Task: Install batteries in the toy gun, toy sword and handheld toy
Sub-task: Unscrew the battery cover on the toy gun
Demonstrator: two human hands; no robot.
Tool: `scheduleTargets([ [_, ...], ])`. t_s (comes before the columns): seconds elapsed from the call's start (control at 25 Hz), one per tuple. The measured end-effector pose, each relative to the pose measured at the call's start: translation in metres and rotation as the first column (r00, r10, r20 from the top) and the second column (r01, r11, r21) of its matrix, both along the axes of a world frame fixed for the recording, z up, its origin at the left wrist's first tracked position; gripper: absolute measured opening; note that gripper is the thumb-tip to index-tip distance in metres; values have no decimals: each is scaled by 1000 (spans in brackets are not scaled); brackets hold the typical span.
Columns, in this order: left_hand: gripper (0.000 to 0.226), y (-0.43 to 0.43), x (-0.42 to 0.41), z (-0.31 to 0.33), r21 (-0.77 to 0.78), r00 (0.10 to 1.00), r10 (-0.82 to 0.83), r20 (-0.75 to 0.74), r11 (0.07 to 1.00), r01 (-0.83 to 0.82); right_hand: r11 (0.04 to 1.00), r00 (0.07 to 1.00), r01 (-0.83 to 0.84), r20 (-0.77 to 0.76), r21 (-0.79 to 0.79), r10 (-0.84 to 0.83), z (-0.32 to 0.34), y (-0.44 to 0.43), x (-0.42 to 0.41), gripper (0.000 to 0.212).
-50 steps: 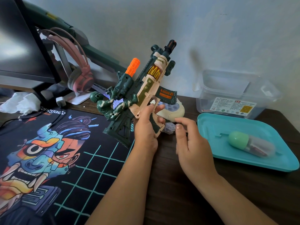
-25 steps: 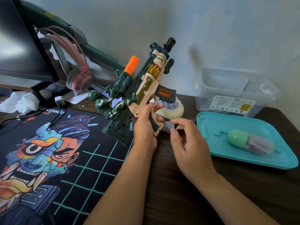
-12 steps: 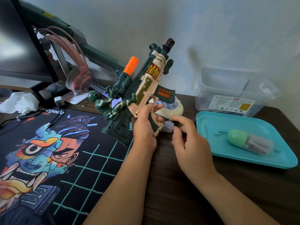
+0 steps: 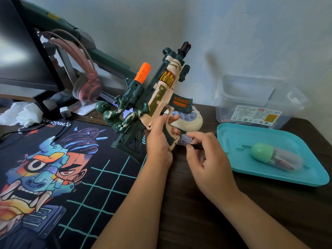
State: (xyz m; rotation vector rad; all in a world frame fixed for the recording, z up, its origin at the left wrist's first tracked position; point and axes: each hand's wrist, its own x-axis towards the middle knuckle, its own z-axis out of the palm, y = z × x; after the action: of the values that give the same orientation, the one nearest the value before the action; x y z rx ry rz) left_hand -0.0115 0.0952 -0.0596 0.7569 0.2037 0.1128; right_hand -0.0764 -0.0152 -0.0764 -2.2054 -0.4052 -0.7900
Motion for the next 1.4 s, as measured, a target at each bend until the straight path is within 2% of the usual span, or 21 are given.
scheduleTargets([
  [0.16,14,0,0,0,-4,1000,-4,-3,1000,4,999,999,41,-27,-9,-42,-2,-1,2,28],
  [0.36,16,0,1,-1,-3,1000,-2,-6,1000,2,1000,998,15,-65,28,-13,-3,-1,1,30],
  [0.76,18,0,2,-3,-7,1000,0,10,1000,0,998,997,58,-52,-20,-59,-2,-2,1,28],
  [0.96,25,0,3,-5,5,1000,8,16,1000,-8,999,999,28,-32,19,-28,0,1,-2,31],
  [1.16,22,0,3,-3,-17,1000,5,15,1000,-5,999,999,41,-34,9,-40,0,0,0,27],
  [1.4,22,0,2,-3,-5,1000,8,9,1000,-8,999,997,34,-69,8,-34,-1,1,0,32],
])
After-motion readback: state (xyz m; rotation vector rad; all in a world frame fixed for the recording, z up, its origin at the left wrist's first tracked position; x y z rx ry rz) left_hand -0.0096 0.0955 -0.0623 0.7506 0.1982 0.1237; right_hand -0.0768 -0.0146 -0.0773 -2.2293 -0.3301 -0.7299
